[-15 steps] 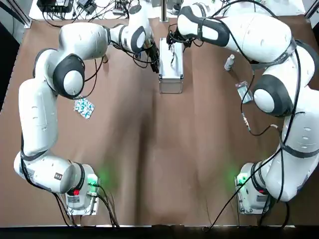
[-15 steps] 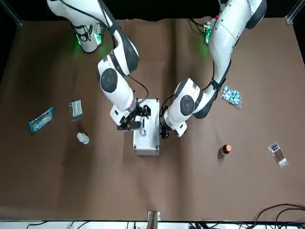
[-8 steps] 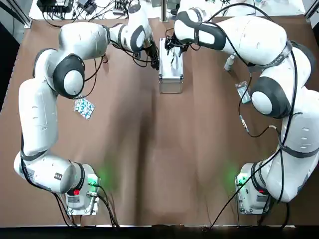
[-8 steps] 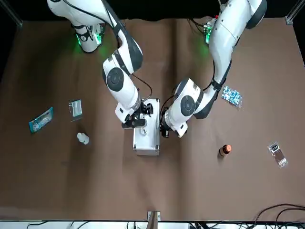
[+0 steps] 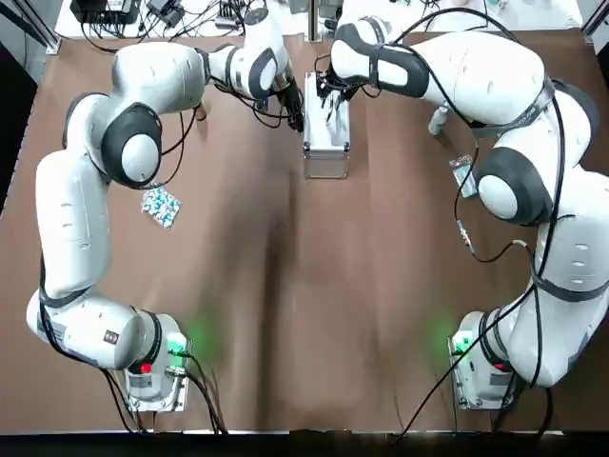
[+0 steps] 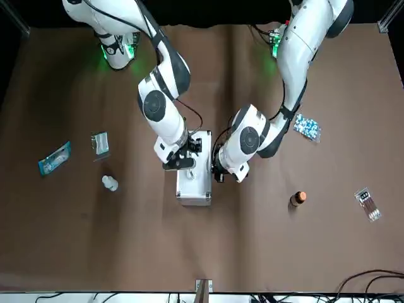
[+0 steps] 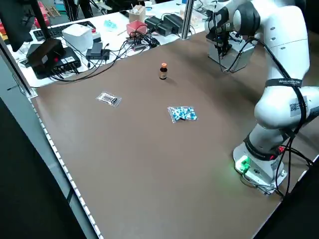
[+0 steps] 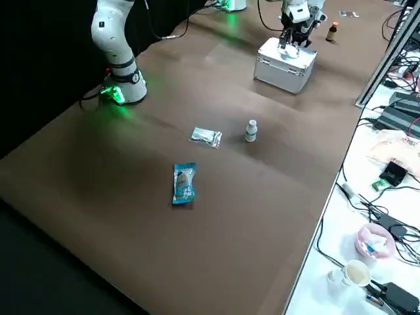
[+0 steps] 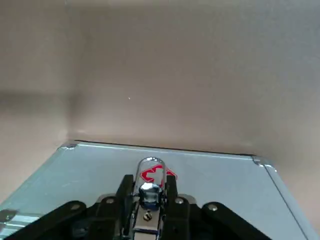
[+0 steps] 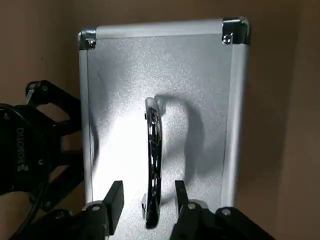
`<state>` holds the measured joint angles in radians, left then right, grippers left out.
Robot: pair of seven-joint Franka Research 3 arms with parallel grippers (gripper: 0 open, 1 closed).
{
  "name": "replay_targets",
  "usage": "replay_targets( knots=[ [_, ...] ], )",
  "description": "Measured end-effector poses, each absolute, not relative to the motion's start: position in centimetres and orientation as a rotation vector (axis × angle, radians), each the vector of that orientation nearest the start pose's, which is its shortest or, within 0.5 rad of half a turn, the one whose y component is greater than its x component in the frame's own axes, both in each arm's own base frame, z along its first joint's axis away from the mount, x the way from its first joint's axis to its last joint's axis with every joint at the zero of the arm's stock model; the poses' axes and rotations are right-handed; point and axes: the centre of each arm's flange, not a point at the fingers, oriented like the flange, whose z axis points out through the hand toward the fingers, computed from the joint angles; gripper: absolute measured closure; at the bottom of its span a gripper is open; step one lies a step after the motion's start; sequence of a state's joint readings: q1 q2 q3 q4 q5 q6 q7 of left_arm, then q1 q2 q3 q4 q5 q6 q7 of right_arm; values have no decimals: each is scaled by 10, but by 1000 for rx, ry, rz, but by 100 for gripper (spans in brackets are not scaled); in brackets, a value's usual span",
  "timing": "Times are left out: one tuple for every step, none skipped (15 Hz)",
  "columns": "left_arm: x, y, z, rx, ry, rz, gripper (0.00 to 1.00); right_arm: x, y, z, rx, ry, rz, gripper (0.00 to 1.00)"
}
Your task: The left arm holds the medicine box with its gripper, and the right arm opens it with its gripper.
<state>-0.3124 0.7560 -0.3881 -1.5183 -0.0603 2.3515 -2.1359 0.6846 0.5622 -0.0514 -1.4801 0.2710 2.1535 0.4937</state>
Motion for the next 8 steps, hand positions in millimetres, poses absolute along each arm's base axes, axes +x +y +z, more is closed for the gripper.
replay_targets(
  knots=[
    [583,-428,252,2061,2102,-415,70,569,439,361,-2906,-16,21,51],
    [583,-428,252,2061,2103,-415,70,569,439,361,-2905,-14,19,53],
    [583,-428,252,2060,2103,-415,70,570,438,362,-2905,-9,17,53],
    [583,-428,252,2060,2103,-415,70,570,437,362,-2903,-3,16,53],
    [583,-428,252,2060,2103,-415,70,571,437,363,-2898,4,15,53],
    [583,-428,252,2060,2103,-415,70,572,436,364,-2892,12,16,53],
    [583,-428,252,2060,2103,-415,70,573,436,364,-2885,20,20,54],
    [583,-428,252,2060,2103,-415,70,573,436,365,-2880,25,24,56]
  ],
)
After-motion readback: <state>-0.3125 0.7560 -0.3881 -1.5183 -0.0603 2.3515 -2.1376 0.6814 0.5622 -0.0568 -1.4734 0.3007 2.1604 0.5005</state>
